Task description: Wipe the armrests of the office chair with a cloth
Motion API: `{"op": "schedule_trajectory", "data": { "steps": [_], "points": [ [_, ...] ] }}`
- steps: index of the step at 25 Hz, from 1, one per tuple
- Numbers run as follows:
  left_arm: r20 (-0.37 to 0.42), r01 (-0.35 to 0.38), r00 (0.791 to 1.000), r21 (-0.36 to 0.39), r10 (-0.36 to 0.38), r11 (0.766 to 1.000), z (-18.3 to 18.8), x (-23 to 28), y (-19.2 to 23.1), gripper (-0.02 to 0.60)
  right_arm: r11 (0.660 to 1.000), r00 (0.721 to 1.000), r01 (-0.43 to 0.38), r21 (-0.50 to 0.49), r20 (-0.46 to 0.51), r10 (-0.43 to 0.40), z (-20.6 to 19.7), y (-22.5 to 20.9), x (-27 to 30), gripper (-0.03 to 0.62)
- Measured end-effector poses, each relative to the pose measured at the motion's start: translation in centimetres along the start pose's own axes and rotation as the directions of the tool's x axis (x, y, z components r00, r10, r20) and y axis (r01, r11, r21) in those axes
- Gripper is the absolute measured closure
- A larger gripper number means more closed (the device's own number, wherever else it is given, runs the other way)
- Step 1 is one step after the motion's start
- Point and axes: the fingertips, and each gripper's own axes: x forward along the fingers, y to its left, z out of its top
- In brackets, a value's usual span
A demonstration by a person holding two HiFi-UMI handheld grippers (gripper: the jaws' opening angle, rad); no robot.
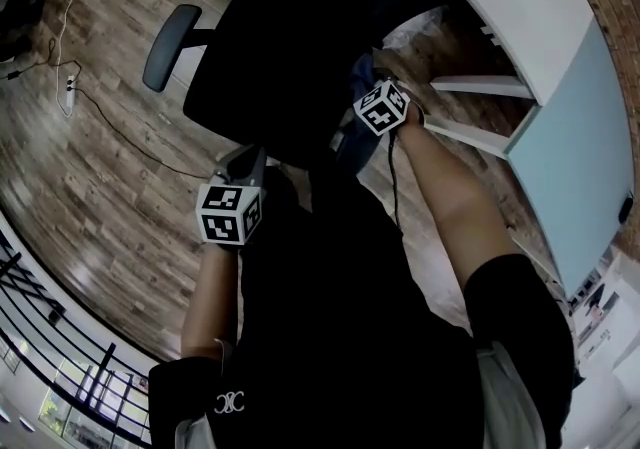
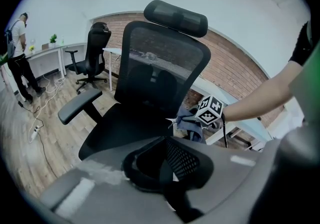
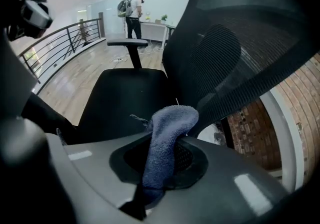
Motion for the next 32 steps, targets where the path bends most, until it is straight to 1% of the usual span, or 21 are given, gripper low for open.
{"op": "schedule_trajectory", "data": {
  "steps": [3,5,9,13,16,19,20,22,23,24,26,28,29,30,32],
  "points": [
    [0.001,0.0,1.0,-0.01,0.0,1.0,0.4,0.3,-0.2,0.575,0.995,1.0,0.015,0.095,-0.003,-0.014,-0.4,-2.1,0.0,0.543],
    [-0.002,0.004,1.0,-0.013,-0.004,1.0,0.6,0.6,-0.4,0.575,0.985,1.0,0.027,0.172,-0.009,-0.026,-1.0,-3.3,0.1,0.543],
    [-0.007,0.018,1.0,-0.002,-0.018,1.0,0.8,1.4,-0.9,0.575,0.955,0.997,0.067,0.288,-0.049,-0.056,-3.0,-5.1,0.1,0.543],
    [-0.01,0.04,0.999,0.023,-0.04,0.999,1.3,2.0,-1.3,0.575,0.918,0.992,0.115,0.379,-0.089,-0.087,-5.9,-5.5,-0.8,0.544],
    [-0.015,0.063,0.998,0.049,-0.063,0.997,1.7,2.3,-1.5,0.575,0.88,0.987,0.142,0.453,-0.13,-0.092,-7.9,-4.7,-2.0,0.545],
    [-0.019,0.086,0.996,0.067,-0.085,0.994,2.0,2.4,-1.5,0.575,0.836,0.982,0.179,0.519,-0.143,-0.122,-9.0,-4.2,-3.0,0.545],
    [-0.019,0.092,0.996,0.074,-0.091,0.993,2.1,2.4,-1.4,0.575,0.811,0.978,0.2,0.549,-0.162,-0.131,-9.7,-3.8,-3.4,0.545],
    [-0.019,0.105,0.994,0.087,-0.104,0.991,2.4,2.5,-1.4,0.575,0.751,0.962,0.255,0.609,-0.237,-0.134,-11.9,-2.8,-4.3,0.546],
    [-0.023,0.113,0.993,0.095,-0.112,0.989,2.5,2.4,-1.4,0.575,0.726,0.956,0.273,0.631,-0.259,-0.134,-12.7,-2.2,-4.8,0.546],
    [-0.028,0.122,0.992,0.104,-0.119,0.987,2.6,2.4,-1.4,0.575,0.709,0.955,0.279,0.648,-0.263,-0.135,-13.0,-1.6,-5.1,0.546],
    [-0.038,0.136,0.99,0.121,-0.133,0.983,2.6,2.2,-1.3,0.575,0.69,0.959,0.272,0.67,-0.251,-0.134,-13.2,-0.2,-5.4,0.546],
    [-0.043,0.15,0.988,0.137,-0.145,0.979,2.6,1.9,-1.3,0.575,0.667,0.956,0.274,0.693,-0.273,-0.109,-14.2,2.0,-5.9,0.546],
    [-0.045,0.157,0.987,0.146,-0.152,0.977,2.6,1.7,-1.4,0.575,0.661,0.956,0.275,0.698,-0.271,-0.112,-14.3,2.7,-6.2,0.548],
    [-0.048,0.165,0.986,0.155,-0.159,0.974,2.6,1.6,-1.3,0.575,0.664,0.959,0.274,0.696,-0.251,-0.132,-13.8,2.9,-6.5,0.548],
    [-0.055,0.181,0.983,0.171,-0.174,0.968,2.6,1.4,-1.3,0.575,0.68,0.964,0.266,0.683,-0.2,-0.176,-12.6,3.3,-7.0,0.548]
  ]
}}
